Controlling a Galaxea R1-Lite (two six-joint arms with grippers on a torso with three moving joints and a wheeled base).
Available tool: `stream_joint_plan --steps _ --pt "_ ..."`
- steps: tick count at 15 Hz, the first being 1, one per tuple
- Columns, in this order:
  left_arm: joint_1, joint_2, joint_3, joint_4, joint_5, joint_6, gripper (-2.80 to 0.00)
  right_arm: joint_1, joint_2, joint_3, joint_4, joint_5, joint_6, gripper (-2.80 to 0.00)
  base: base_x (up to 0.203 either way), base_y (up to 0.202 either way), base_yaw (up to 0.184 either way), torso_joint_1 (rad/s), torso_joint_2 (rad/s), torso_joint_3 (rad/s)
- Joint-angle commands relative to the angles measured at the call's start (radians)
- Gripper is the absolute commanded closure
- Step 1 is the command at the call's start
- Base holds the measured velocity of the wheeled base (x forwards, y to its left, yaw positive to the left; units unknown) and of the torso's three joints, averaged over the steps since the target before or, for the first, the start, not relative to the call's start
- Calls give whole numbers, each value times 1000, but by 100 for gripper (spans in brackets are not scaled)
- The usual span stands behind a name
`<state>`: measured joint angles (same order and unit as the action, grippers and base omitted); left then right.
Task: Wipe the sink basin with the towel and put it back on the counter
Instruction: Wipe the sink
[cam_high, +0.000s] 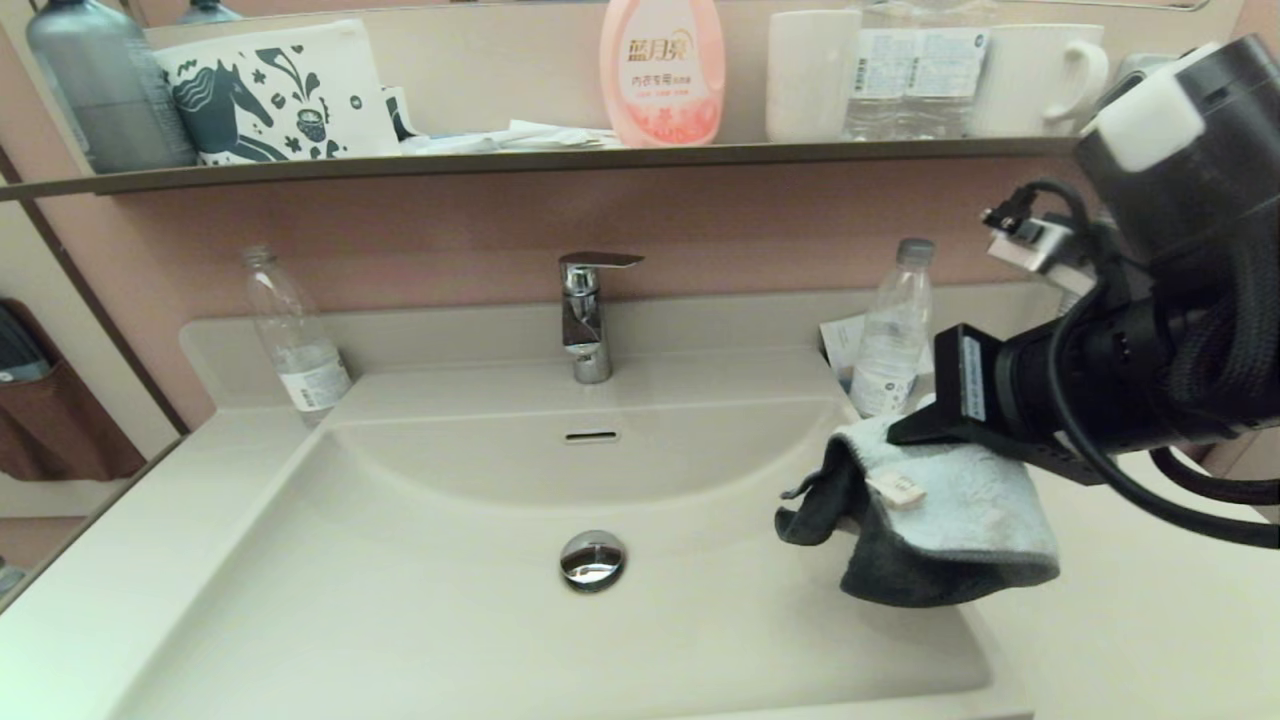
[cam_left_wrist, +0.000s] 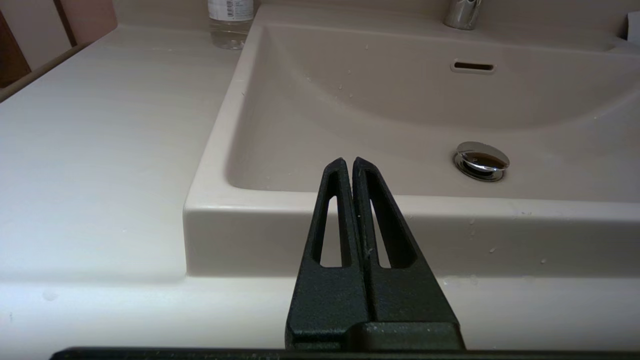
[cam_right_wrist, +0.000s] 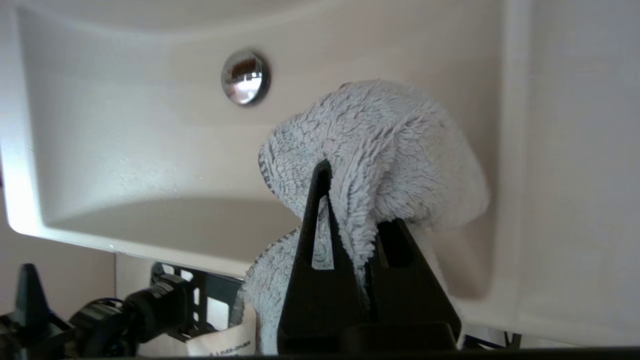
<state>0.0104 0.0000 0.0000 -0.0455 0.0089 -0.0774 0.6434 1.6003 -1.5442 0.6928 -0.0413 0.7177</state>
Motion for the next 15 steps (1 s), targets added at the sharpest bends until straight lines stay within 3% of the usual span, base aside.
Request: stream_joint_plan --steps 1,7,11,15 --pt "0 2 0 0 0 -1 0 31 76 -5 3 -2 3 0 0 0 0 0 0 0" --pt "0 2 0 0 0 -1 0 85 320 -6 0 -10 55 0 0 0 0 0 0 0" --pt "0 2 0 0 0 -1 0 89 474 -7 2 -84 71 0 0 0 0 0 0 0" --pt "0 2 0 0 0 -1 0 136 596 -7 -41 -62 71 0 0 0 0 0 0 0"
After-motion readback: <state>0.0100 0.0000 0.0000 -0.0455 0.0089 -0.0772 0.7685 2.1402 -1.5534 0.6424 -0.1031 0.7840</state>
